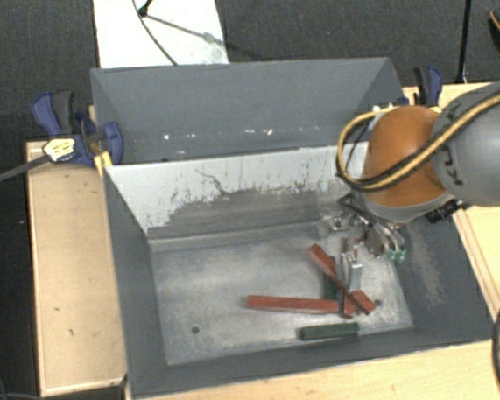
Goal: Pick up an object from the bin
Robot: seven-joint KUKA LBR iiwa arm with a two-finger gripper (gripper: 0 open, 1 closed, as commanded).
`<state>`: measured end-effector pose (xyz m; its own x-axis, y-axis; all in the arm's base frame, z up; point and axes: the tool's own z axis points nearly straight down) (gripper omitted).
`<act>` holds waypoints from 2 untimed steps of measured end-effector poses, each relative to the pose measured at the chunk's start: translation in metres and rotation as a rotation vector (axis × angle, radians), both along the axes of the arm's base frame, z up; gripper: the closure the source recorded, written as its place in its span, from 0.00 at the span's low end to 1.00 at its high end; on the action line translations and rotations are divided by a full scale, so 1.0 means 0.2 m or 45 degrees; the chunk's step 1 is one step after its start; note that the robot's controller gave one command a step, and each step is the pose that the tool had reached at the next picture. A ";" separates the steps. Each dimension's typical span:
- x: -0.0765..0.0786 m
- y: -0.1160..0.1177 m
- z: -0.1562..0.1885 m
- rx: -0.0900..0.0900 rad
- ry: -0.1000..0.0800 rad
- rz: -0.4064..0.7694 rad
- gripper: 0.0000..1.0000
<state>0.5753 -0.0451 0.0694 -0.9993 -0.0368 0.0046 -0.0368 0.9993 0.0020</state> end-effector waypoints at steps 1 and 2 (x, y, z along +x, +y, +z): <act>-0.05 0.10 0.02 -0.001 -0.015 0.609 0.00; -0.04 0.10 0.03 -0.002 -0.023 0.603 1.00</act>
Offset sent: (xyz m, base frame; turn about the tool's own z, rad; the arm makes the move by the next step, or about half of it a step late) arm -0.0126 0.0186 0.0006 -0.4783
